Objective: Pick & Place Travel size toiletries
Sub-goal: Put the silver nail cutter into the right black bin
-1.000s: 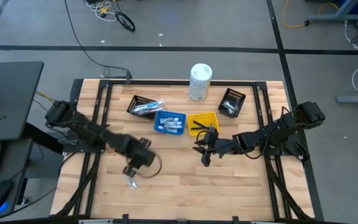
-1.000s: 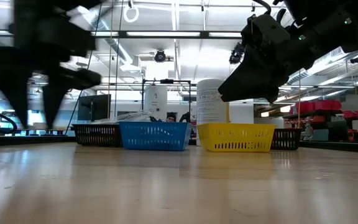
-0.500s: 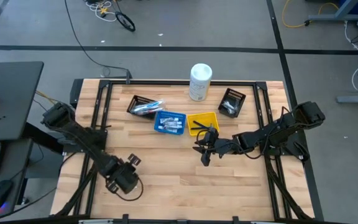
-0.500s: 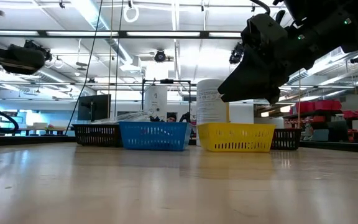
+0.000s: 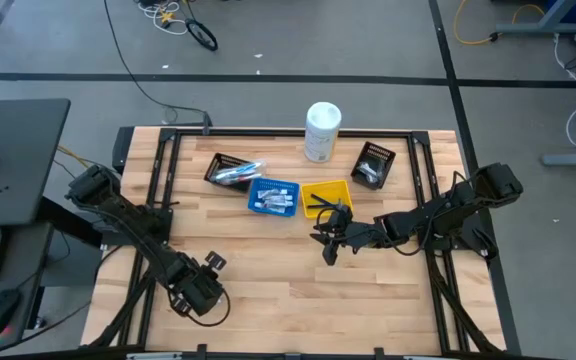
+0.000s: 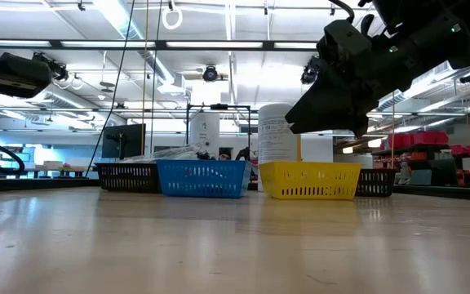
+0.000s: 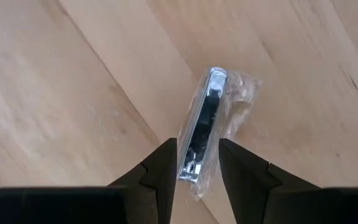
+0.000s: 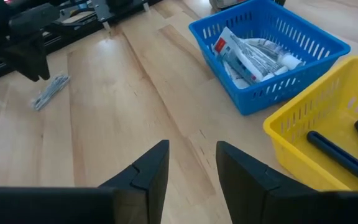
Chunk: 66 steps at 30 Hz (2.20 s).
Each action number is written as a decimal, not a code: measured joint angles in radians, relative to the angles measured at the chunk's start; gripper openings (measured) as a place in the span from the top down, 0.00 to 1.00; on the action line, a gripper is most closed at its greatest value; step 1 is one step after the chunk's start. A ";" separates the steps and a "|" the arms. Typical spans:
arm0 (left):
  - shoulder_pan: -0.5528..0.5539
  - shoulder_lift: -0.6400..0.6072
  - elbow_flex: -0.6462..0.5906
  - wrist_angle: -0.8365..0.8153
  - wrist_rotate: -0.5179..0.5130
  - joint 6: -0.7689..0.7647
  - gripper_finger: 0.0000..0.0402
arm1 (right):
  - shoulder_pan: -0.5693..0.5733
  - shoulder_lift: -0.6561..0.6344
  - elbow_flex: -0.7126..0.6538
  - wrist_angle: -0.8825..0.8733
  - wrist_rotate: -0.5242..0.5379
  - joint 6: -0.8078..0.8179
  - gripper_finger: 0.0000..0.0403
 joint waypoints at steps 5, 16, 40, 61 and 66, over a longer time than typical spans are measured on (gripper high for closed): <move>0.000 0.020 -0.008 0.025 -0.002 -0.026 0.69 | 0.000 0.000 0.000 0.000 -0.001 0.000 0.65; 0.000 0.096 -0.024 0.034 -0.002 0.014 0.69 | 0.000 0.000 0.000 0.005 -0.002 0.001 0.65; 0.006 0.098 -0.025 0.191 -0.121 0.030 0.86 | 0.000 0.000 0.000 0.005 -0.018 -0.001 0.65; 0.294 0.098 -0.025 0.611 -0.357 -0.029 0.86 | 0.089 0.067 0.000 0.285 -0.171 -0.547 0.69; 0.365 0.098 -0.025 0.732 -0.357 0.006 0.87 | 0.081 0.159 0.000 0.377 -0.169 -0.596 0.69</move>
